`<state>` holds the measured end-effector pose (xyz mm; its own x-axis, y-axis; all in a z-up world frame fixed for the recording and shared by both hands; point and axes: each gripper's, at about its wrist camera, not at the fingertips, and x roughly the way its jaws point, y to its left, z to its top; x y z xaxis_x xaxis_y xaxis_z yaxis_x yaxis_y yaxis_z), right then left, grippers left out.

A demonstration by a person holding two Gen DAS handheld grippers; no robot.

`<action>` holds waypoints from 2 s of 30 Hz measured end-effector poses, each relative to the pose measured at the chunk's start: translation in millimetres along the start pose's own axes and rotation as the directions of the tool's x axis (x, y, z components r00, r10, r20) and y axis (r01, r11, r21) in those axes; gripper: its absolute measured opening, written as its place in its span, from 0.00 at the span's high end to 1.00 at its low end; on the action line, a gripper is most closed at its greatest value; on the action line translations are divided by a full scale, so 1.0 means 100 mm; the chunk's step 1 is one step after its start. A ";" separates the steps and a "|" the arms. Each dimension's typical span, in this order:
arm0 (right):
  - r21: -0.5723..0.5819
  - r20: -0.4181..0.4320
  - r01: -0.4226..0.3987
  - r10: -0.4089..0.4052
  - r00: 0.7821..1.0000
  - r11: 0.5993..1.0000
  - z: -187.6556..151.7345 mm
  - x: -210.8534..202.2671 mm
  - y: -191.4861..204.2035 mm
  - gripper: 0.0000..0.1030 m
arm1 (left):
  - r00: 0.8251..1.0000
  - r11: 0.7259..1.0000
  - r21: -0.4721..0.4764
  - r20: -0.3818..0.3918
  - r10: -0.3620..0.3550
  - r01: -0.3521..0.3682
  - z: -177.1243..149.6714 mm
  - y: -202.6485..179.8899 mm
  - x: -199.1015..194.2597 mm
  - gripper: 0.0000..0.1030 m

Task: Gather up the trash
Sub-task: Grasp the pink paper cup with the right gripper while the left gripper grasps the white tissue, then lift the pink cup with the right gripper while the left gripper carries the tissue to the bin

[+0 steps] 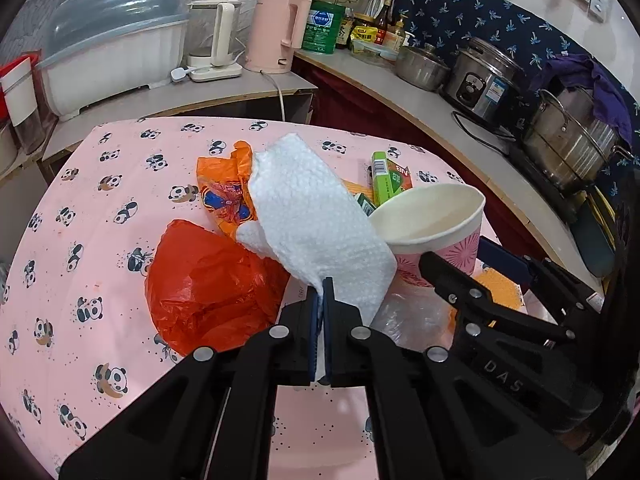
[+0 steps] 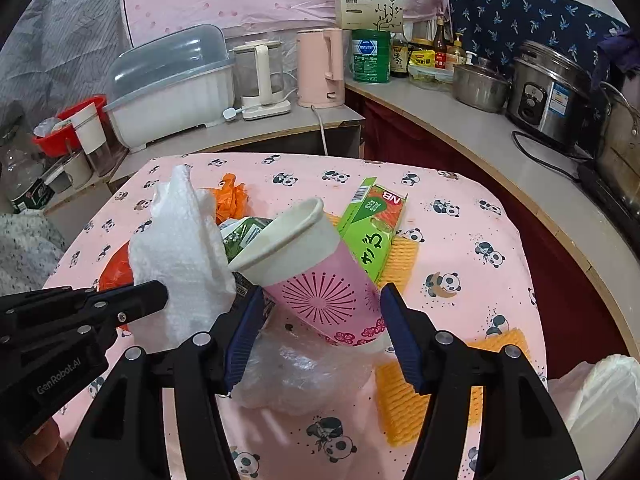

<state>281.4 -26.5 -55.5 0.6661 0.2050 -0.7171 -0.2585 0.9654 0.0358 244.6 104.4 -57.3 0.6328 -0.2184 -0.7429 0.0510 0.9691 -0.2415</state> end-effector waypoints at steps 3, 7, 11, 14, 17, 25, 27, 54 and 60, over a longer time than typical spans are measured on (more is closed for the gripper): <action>-0.008 -0.023 -0.021 0.021 1.000 1.000 0.05 0.08 -0.04 0.39 | 1.000 1.000 -0.008 -0.003 -0.002 0.001 0.01 0.02 0.03 0.99; -0.013 -0.057 -0.047 0.046 0.997 0.999 0.08 0.22 -0.03 0.38 | 1.000 1.000 -0.008 -0.007 -0.002 0.002 0.02 0.01 0.07 0.99; -0.003 -0.081 -0.064 0.063 0.995 0.998 0.04 0.29 0.02 0.52 | 1.000 1.000 -0.014 -0.012 0.003 -0.003 0.02 0.00 0.10 0.99; 0.005 -0.082 -0.060 0.060 0.995 0.998 -0.01 0.27 0.04 0.59 | 1.000 1.000 -0.017 -0.017 0.003 -0.003 0.00 0.01 0.11 0.99; 0.028 -0.071 -0.068 0.070 0.995 0.997 -0.05 0.20 0.02 0.67 | 1.000 1.000 -0.016 -0.017 0.004 -0.004 -0.01 0.01 0.11 0.99; 0.075 -0.074 -0.108 0.113 0.991 0.991 -0.20 -0.01 0.04 0.78 | 1.000 1.000 -0.011 -0.019 -0.014 0.013 -0.09 -0.01 0.03 0.99; 0.091 -0.075 -0.110 0.117 0.990 0.990 -0.24 -0.06 0.05 0.98 | 1.000 1.000 -0.010 -0.020 -0.018 0.017 -0.12 -0.02 0.01 0.99; 0.303 -0.154 -0.049 0.100 0.983 0.952 -0.16 0.53 -0.34 0.28 | 0.999 1.000 -0.009 -0.035 -0.029 0.029 -0.06 -0.10 0.14 0.99; 0.337 -0.131 -0.085 0.136 0.982 0.938 -0.20 0.51 -0.38 0.51 | 0.999 1.000 -0.009 -0.038 -0.025 0.025 -0.05 -0.10 0.16 0.99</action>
<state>311.3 -56.1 -107.4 0.5272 0.3115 -0.7906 -0.0632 0.9422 0.3291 250.5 90.5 -70.2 0.6017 -0.2466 -0.7597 0.0595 0.9624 -0.2652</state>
